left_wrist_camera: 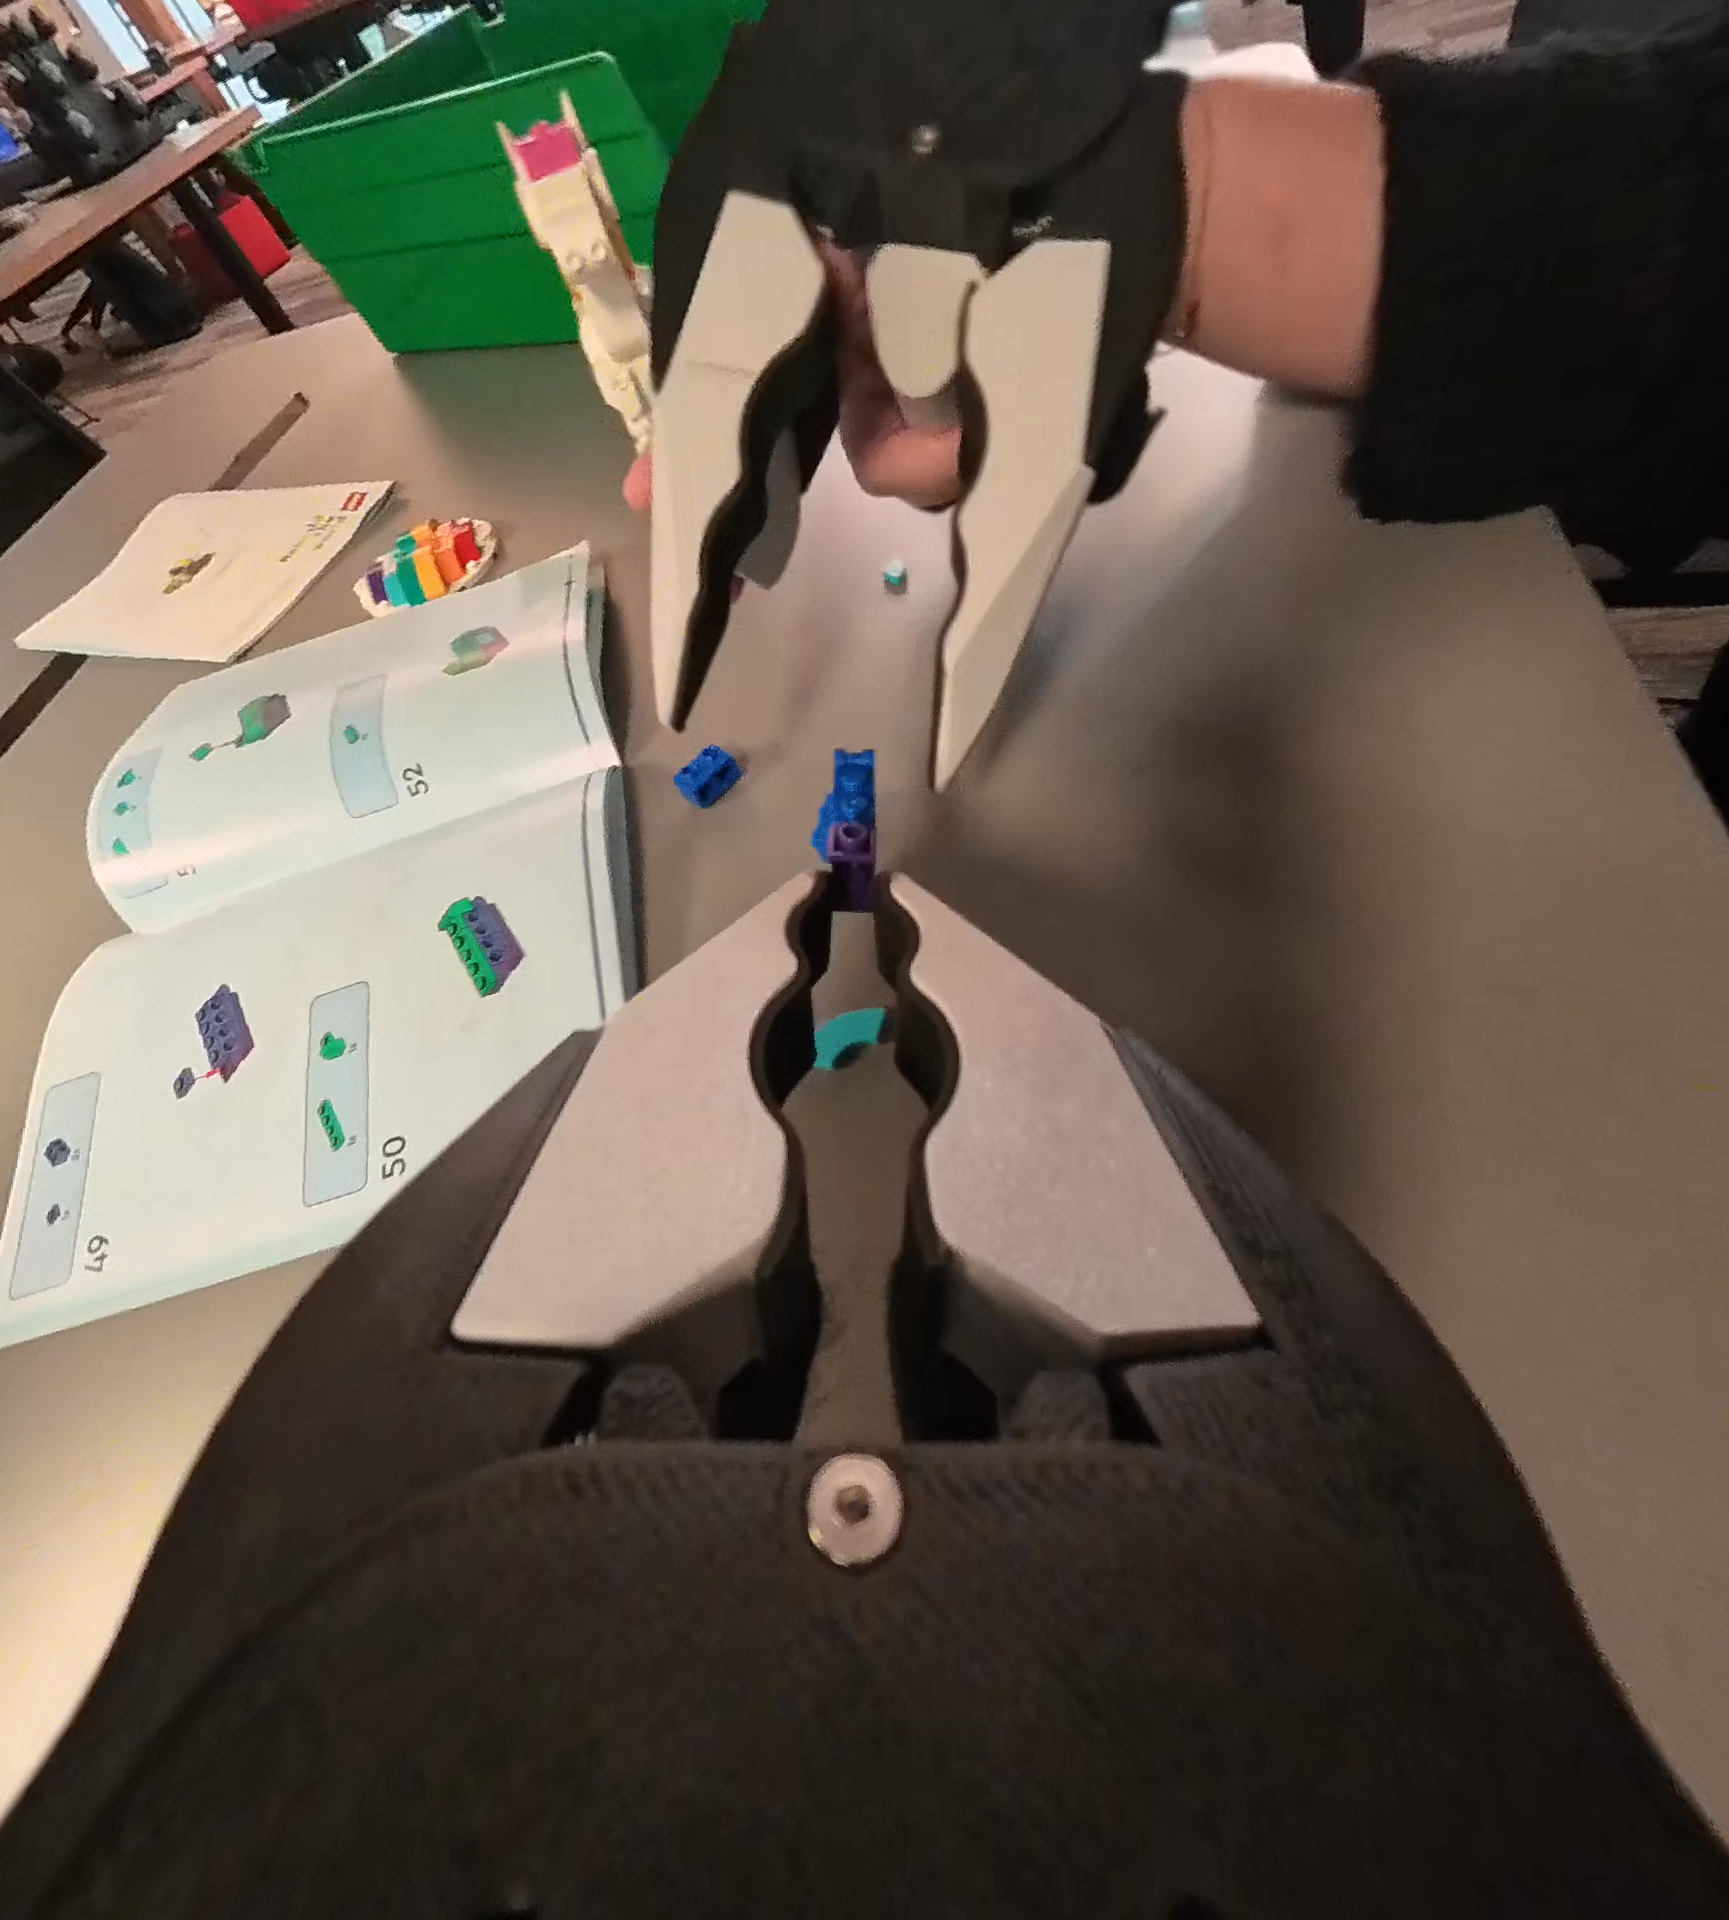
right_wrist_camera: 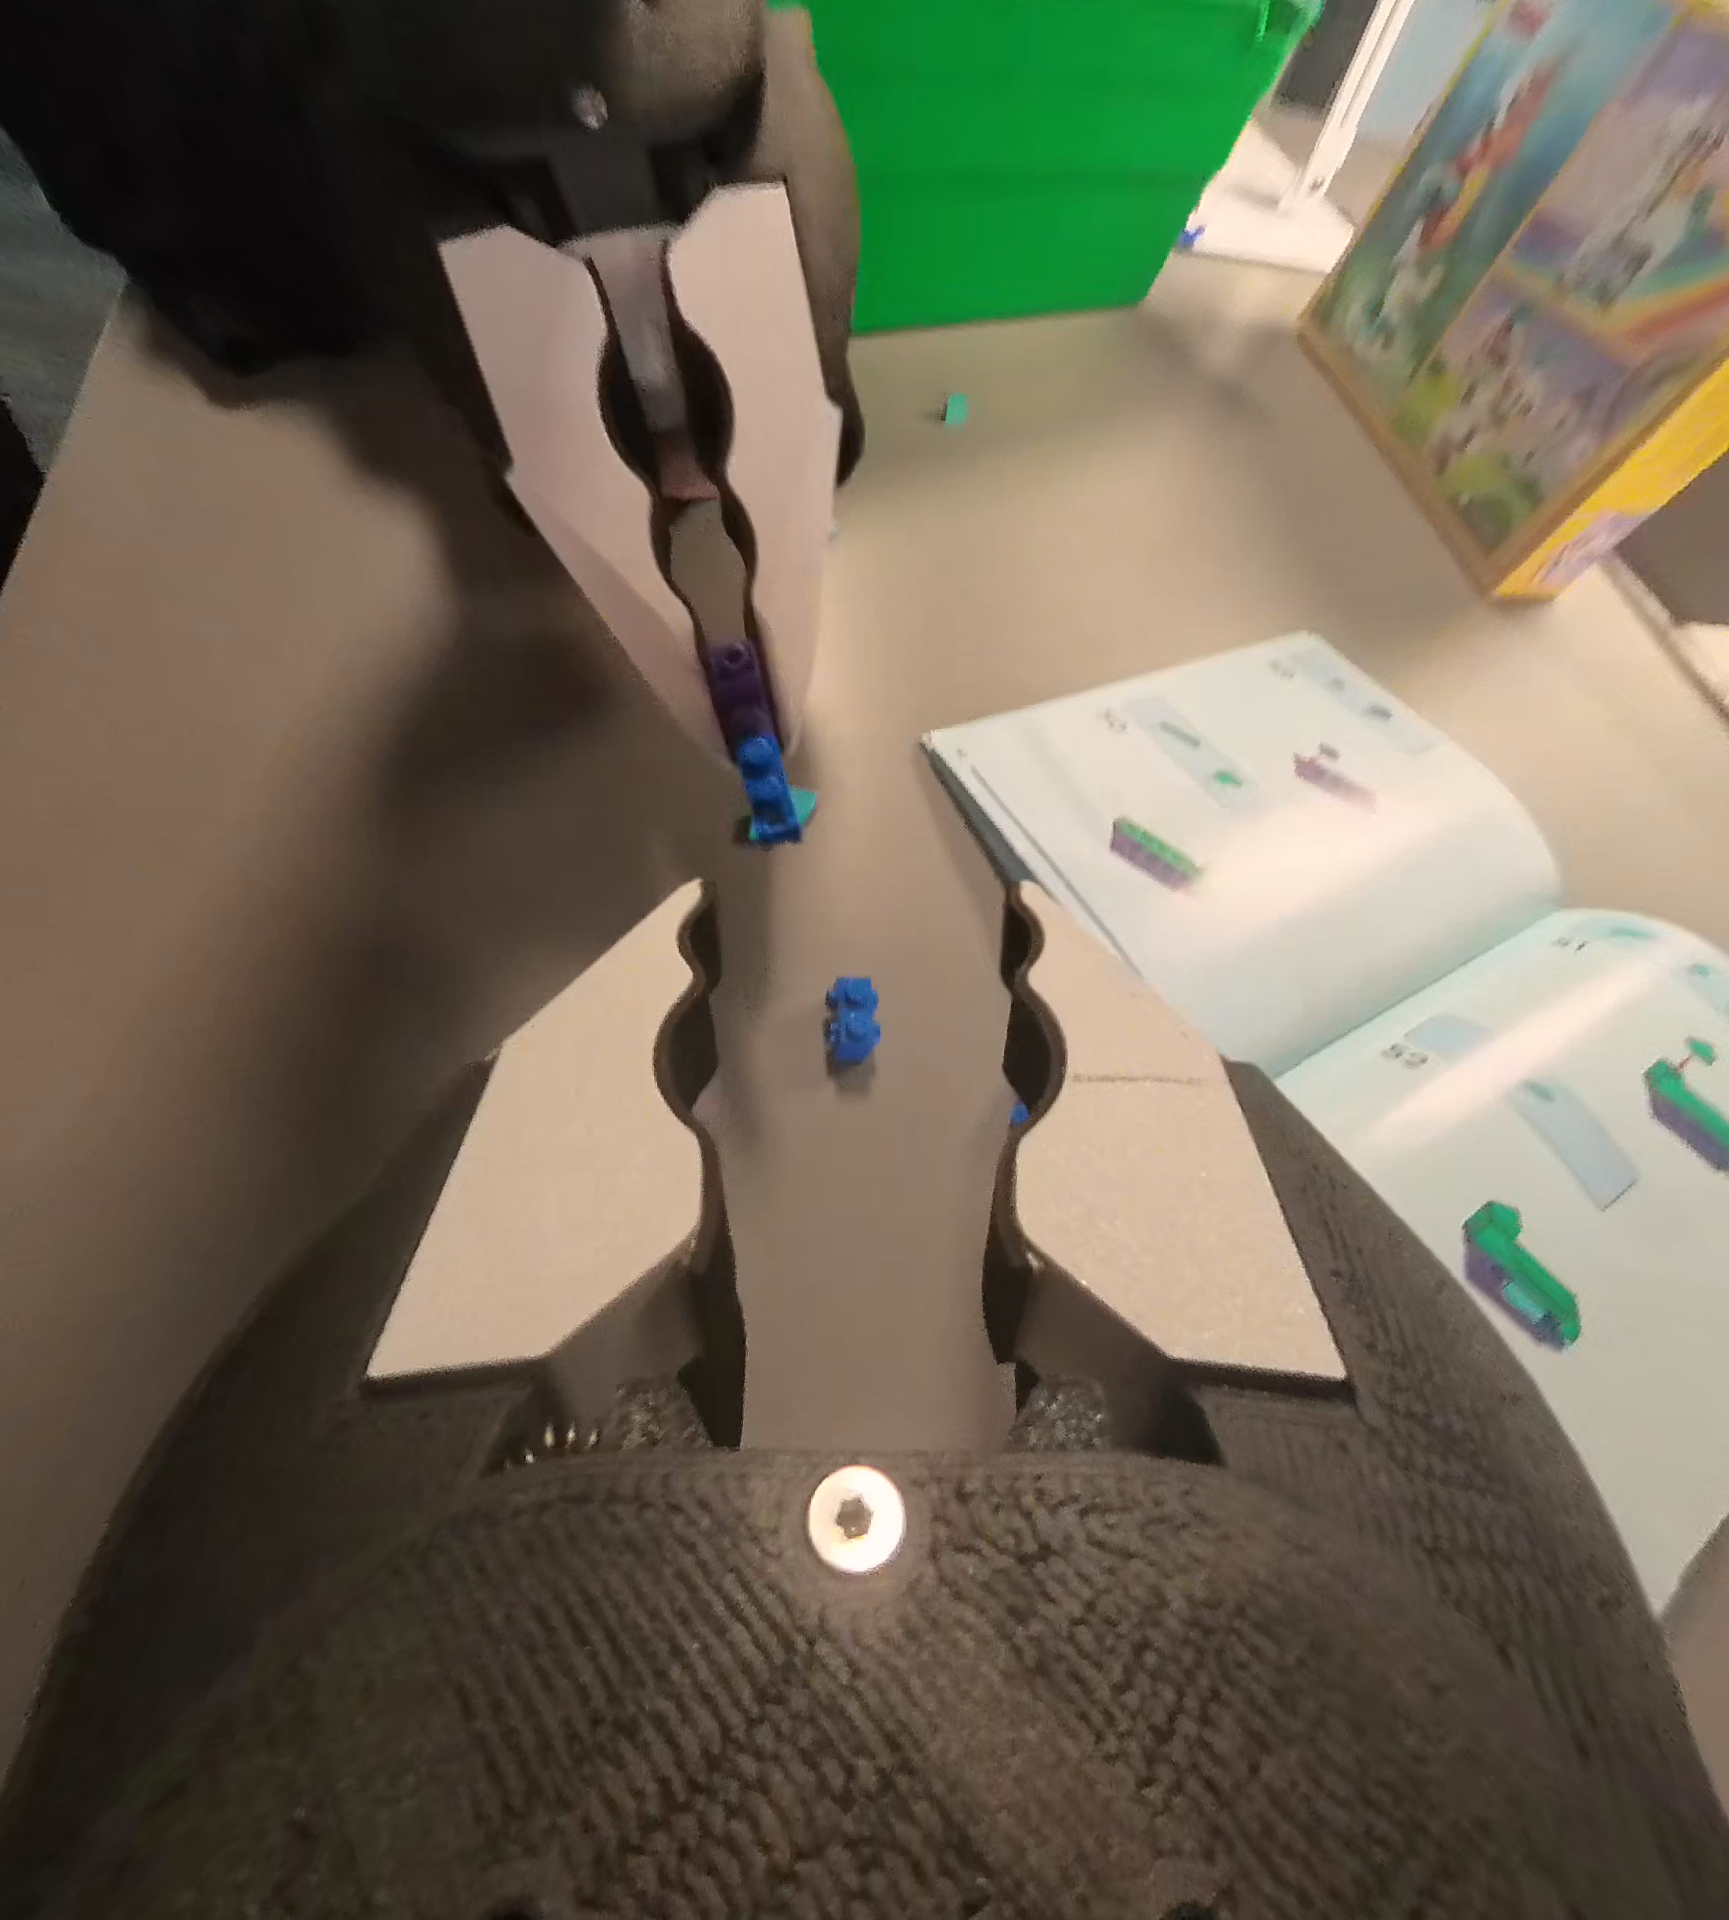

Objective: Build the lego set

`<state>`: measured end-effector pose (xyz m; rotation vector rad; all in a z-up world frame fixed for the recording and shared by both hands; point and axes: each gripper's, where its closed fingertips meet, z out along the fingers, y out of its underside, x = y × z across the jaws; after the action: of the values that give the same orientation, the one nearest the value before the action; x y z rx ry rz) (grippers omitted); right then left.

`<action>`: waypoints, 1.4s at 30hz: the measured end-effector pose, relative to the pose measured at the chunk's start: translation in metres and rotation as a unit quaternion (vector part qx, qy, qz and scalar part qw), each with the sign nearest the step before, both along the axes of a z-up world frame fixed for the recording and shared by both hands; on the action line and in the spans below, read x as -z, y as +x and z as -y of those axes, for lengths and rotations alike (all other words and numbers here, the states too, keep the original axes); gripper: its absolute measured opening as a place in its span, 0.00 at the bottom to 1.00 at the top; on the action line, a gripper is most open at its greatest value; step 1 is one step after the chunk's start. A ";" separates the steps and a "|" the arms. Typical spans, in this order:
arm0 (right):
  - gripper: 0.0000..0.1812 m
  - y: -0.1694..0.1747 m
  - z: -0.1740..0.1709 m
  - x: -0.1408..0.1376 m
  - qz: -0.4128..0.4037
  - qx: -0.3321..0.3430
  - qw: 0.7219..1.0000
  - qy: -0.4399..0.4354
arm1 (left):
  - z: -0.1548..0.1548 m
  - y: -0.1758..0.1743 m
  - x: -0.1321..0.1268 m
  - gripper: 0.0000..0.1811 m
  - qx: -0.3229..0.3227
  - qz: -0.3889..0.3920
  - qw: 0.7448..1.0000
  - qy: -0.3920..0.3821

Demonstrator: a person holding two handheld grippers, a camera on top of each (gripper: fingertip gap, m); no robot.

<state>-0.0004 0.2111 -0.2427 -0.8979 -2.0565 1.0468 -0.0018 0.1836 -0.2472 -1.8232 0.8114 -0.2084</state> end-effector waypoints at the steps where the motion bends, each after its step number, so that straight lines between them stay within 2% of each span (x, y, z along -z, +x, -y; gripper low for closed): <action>1: 0.29 -0.002 0.002 -0.002 -0.015 -0.001 1.000 0.012 | -0.001 -0.002 -0.001 0.04 -0.008 0.005 1.000 -0.001; 5: 0.29 -0.014 0.003 -0.002 -0.072 0.010 0.992 0.100 | -0.007 -0.014 -0.004 0.04 -0.044 0.033 0.998 -0.006; 11: 0.27 -0.028 0.009 -0.007 -0.155 0.022 0.964 0.216 | -0.012 -0.026 -0.010 0.04 -0.073 0.078 0.994 -0.014; 16: 0.24 -0.033 0.017 -0.016 -0.206 0.029 0.948 0.242 | -0.013 -0.028 -0.010 0.04 -0.079 0.085 0.993 -0.015; 24: 0.22 -0.034 0.011 -0.021 -0.237 0.047 0.923 0.299 | -0.014 -0.032 -0.011 0.04 -0.093 0.094 0.991 -0.017; 26: 0.21 -0.035 0.009 -0.026 -0.259 0.056 0.903 0.337 | -0.015 -0.034 -0.011 0.04 -0.097 0.097 0.990 -0.016; 28: 0.21 -0.035 0.007 -0.026 -0.271 0.058 0.871 0.405 | -0.016 -0.035 -0.012 0.04 -0.102 0.104 0.989 -0.017; 32: 0.20 -0.039 0.007 -0.023 -0.272 0.060 0.819 0.501 | -0.015 -0.031 -0.014 0.04 -0.097 0.155 0.982 -0.046; 35: 0.19 -0.040 0.009 -0.025 -0.279 0.069 0.803 0.522 | -0.015 -0.031 -0.013 0.04 -0.097 0.161 0.981 -0.052; 42: 0.16 -0.044 0.001 -0.022 -0.265 0.086 0.796 0.538 | -0.014 -0.029 -0.013 0.04 -0.093 0.161 0.981 -0.052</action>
<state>-0.0443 0.2102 -0.2208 -0.1317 -1.6188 -0.0924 -0.0311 0.1979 -0.2337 -1.8862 0.4076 -0.4196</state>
